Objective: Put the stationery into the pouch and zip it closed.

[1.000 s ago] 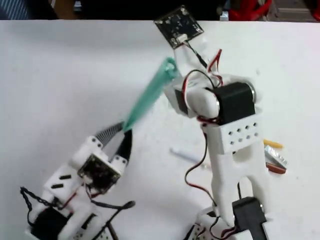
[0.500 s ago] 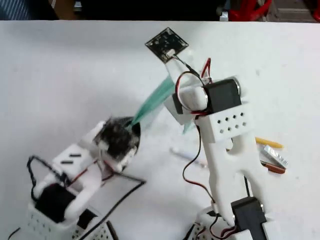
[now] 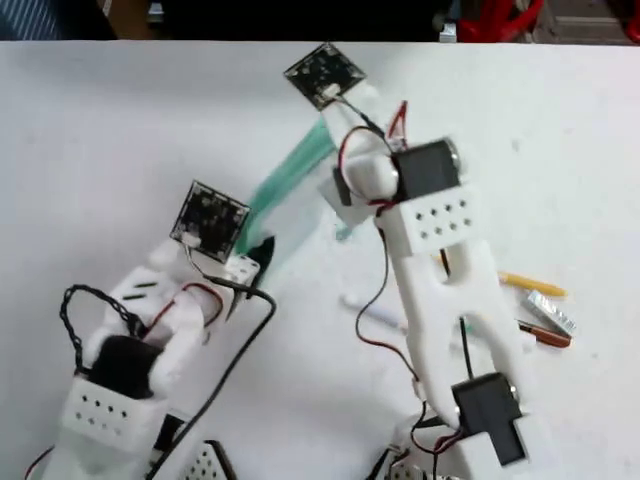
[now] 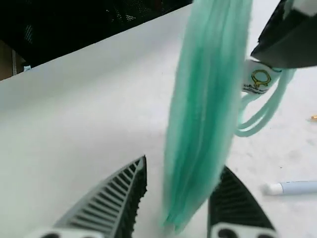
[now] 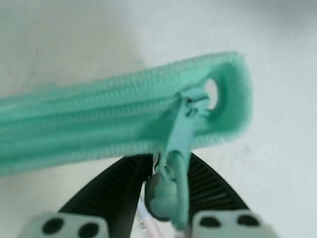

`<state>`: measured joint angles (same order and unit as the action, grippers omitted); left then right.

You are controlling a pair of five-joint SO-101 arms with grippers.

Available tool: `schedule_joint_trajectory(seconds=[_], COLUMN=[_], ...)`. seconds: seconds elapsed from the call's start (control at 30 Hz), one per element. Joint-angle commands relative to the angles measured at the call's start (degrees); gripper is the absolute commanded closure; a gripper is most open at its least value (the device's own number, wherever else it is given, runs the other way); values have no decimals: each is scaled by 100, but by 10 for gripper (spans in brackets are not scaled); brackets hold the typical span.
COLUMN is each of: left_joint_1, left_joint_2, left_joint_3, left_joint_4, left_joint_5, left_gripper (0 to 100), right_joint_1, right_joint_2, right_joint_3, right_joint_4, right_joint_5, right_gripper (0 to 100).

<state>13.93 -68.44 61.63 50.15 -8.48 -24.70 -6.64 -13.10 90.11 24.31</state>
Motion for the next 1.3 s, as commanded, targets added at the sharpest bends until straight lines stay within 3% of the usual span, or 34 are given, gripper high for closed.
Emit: schedule_joint_trajectory(seconds=[0.0, 0.17, 0.3, 0.43, 0.53, 0.67, 0.77, 0.93, 1.13, 1.27], left_joint_1=[-57, -48, -48, -31, 154, 567, 637, 620, 620, 620], left_joint_2=[-13, -13, -13, -13, -13, -295, -804, -1305, -1393, -1393], left_joint_3=[211, 475, 501, 607, 668, 668, 686, 914, 1345, 1345], left_joint_4=[-774, -1160, -1143, -1037, -985, -615, -378, -316, -668, -668], left_joint_5=[70, 70, 70, 114, 290, 422, 431, 431, 431, 431], left_gripper=[797, 814, 985, 928, 985, 979, 978, 978, 978, 978], right_joint_1=[-75, -40, -31, -4, 57, 277, 242, 4, -541, -488], right_joint_2=[-31, 31, 22, 66, 338, 620, 435, -936, -2519, -2176], right_joint_3=[-97, -571, -756, -932, -1073, -1143, -1231, -747, -440, -651], right_joint_4=[-119, -101, -101, -207, -57, 400, 892, 875, 875, 848], right_joint_5=[44, 44, 44, -79, -369, -396, -360, -158, -88, -105], right_gripper=[925, 925, 925, 925, 921, 919, 847, 681, 724, 741])
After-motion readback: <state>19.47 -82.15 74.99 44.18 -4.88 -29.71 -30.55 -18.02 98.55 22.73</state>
